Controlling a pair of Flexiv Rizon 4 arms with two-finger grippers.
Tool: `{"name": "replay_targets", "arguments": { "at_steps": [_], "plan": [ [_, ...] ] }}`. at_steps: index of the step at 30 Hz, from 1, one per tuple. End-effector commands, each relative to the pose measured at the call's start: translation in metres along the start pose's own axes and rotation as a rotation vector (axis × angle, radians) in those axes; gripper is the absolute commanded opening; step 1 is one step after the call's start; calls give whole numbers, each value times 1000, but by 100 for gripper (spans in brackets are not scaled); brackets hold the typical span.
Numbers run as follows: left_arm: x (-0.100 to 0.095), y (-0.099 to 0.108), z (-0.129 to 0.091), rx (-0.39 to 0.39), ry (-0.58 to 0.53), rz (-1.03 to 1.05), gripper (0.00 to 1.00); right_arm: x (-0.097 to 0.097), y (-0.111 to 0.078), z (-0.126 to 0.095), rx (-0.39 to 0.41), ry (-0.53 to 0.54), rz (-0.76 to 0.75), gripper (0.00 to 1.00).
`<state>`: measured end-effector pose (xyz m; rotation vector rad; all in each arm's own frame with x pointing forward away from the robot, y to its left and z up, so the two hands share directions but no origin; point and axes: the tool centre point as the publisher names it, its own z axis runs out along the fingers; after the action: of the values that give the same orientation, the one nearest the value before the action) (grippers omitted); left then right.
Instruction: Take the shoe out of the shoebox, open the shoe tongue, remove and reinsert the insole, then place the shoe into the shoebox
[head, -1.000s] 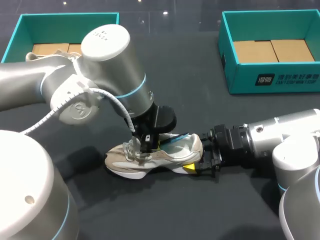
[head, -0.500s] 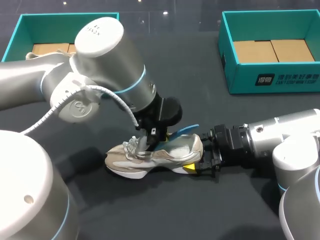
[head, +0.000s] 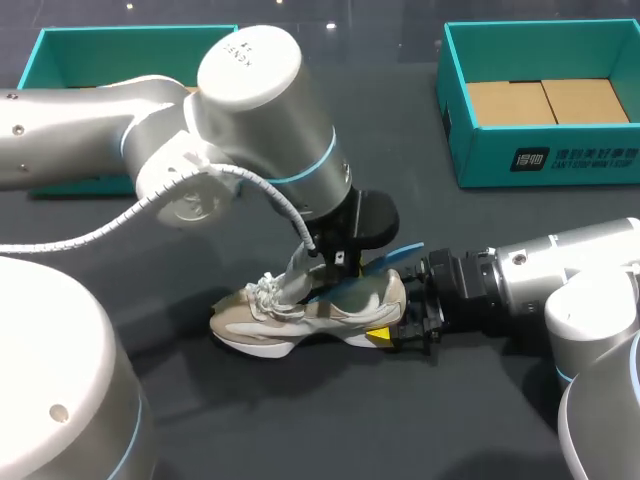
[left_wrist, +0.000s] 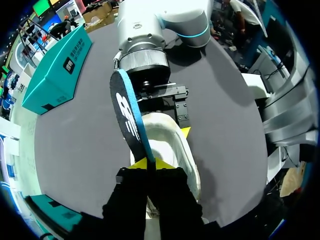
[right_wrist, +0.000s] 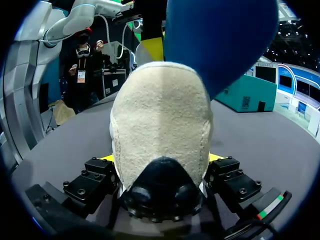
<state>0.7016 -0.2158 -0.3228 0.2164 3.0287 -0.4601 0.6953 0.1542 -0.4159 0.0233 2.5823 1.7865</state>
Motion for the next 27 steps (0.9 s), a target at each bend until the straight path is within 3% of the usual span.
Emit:
{"name": "replay_targets", "arguments": {
  "at_steps": [1,13,16,21,27],
  "plan": [
    [3,-2,0,-17,-17,-4,29,0,-2,2,5,1,1,0],
    [16,0,-14,17,-101,-23,51,0,-2,2,5,1,1,0],
    [15,-4,-17,30,-119,-33,80,0,-2,2,5,1,1,0],
    [14,-9,-22,62,-150,-65,98,0,-2,2,5,1,1,0],
    [12,-12,-30,84,-133,-91,100,0,-2,2,5,1,1,0]
  ]
}}
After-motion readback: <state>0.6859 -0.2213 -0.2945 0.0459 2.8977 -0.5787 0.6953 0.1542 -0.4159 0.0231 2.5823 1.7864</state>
